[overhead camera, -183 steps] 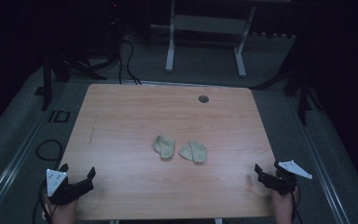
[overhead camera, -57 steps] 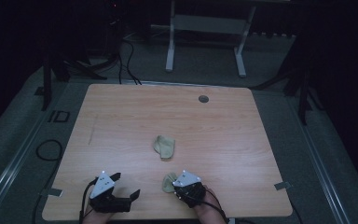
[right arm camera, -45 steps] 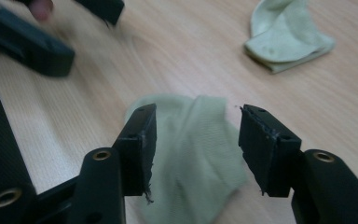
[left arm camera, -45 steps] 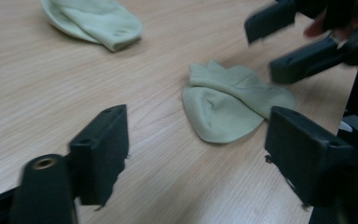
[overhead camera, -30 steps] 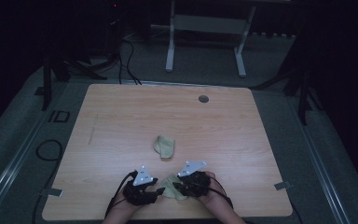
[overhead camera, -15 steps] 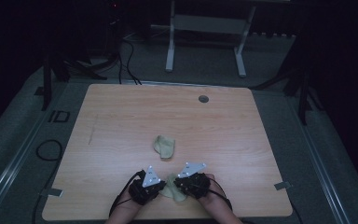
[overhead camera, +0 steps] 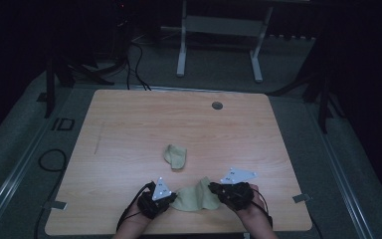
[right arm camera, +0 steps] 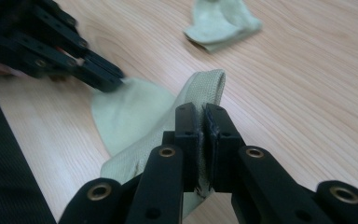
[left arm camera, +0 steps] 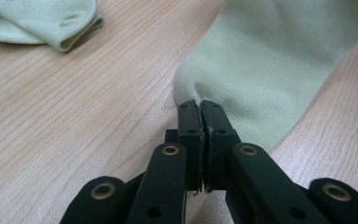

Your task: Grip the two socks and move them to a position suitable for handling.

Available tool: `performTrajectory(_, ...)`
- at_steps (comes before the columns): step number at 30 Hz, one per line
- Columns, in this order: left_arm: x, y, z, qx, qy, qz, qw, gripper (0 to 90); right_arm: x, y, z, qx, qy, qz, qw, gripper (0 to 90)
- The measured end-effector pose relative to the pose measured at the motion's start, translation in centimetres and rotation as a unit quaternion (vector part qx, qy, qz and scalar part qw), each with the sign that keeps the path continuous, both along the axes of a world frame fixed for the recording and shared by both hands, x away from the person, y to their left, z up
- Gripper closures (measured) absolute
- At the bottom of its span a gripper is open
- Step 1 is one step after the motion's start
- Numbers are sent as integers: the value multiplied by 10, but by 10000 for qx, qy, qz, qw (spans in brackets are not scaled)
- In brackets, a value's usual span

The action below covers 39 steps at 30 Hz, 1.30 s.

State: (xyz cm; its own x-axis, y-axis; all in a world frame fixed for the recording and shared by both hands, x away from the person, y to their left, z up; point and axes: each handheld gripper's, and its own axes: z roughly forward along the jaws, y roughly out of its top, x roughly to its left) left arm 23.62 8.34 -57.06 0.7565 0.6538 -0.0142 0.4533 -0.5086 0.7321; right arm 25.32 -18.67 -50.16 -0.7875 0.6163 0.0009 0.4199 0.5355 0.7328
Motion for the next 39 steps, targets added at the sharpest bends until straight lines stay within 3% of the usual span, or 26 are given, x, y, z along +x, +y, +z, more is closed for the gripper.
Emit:
performTrajectory(4, -1, 1, 1, -32, 112, 12, 9999, 873, -1, -20, -10, -113, 195, -285, 9993, 844)
performTrajectory(11, -3, -3, 1, -102, 144, -104, 9998, 871, -10, -37, -35, -230, 538, -464, 9972, 842)
performTrajectory(21, -4, -10, 1, -142, 277, -351, 9989, 867, -8, -49, -53, -368, 585, -653, 9955, 791)
performTrajectory(26, -5, -10, 1, -267, 358, -424, 9981, 834, -6, -54, -51, -418, 527, -716, 9952, 694)
performTrajectory(29, -6, -7, 4, -467, 258, -381, 9978, 694, -7, -56, -43, -237, 446, -686, 9964, 624)
performTrajectory(30, -6, -7, 4, -467, 258, -381, 9978, 667, -7, -56, -43, -237, 446, -686, 9964, 624)
performTrajectory(31, -7, -5, 8, -476, 123, -330, 9982, 667, -6, -56, -41, -224, 408, -672, 9967, 601)
performTrajectory(32, -7, -4, 9, -472, 90, -326, 9983, 606, -5, -54, -36, -227, 308, -611, 9974, 560)
performTrajectory(36, -7, 2, 8, -497, 113, -282, 9983, 558, 2, -47, -27, -83, 334, -379, 9987, 503)
performTrajectory(39, -7, 7, 7, -480, 110, -265, 9984, 528, 8, -38, -21, -128, 258, -281, 9992, 509)
